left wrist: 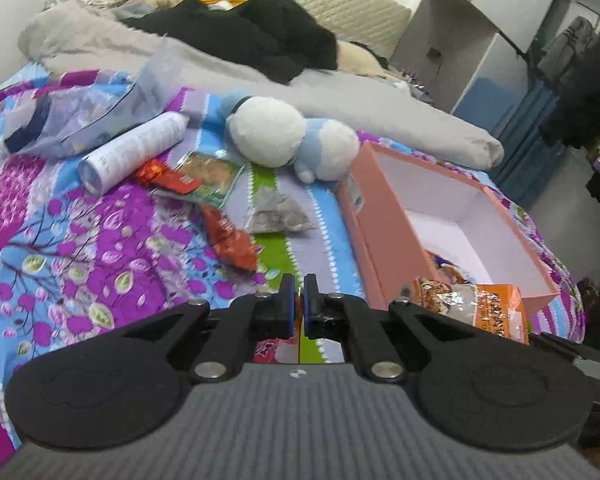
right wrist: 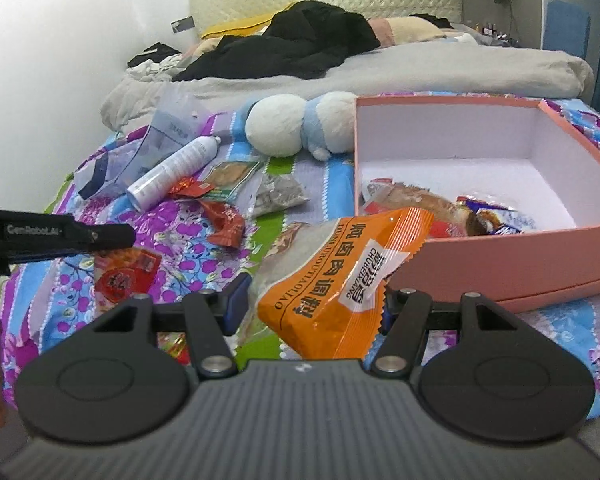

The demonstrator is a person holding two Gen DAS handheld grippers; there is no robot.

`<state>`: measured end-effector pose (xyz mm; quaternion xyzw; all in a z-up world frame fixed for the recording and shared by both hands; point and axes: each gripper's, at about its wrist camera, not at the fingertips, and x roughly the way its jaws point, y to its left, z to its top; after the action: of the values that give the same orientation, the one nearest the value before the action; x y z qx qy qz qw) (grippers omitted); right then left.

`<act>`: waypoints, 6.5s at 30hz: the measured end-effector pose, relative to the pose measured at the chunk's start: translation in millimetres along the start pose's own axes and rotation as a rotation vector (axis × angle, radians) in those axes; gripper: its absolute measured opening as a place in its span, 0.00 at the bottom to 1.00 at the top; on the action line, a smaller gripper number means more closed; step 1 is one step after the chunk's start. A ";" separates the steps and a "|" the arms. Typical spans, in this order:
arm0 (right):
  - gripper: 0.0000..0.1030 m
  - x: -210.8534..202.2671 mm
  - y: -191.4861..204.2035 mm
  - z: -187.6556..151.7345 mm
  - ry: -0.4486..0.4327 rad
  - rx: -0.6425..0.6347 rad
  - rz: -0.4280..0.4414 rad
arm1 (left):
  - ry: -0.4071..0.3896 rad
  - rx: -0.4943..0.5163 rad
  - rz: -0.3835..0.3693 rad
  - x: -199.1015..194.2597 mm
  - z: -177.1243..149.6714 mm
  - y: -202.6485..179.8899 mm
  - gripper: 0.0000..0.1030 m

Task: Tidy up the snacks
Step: 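Carry the red-labelled packet with left gripper while right carries the orange bag over the pink box, then open both grippers to drop the packets into the pink box, then move both grippers back from the box toward the remaining snacks, then close left gripper on the red wrapper while right closes on the clear silver-printed bag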

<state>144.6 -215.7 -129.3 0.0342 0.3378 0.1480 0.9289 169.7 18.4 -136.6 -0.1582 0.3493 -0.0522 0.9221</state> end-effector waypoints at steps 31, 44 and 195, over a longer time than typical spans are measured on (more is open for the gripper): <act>0.61 2.9 -118.7 93.9 -0.067 0.068 -0.171 | -0.039 0.170 -0.197 113.5 131.4 -173.1 0.05; 0.61 77.4 -168.5 95.8 0.038 0.126 -0.210 | 0.132 0.177 -0.162 231.2 132.7 -171.0 0.05; 0.67 264.0 27.6 67.8 0.121 -0.083 0.013 | 0.178 -0.264 -0.006 215.6 52.8 127.3 0.20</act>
<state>373.0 -108.2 -235.6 -0.0109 0.3866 0.1697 0.9064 364.5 107.6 -276.4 -0.2737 0.4331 -0.0223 0.8585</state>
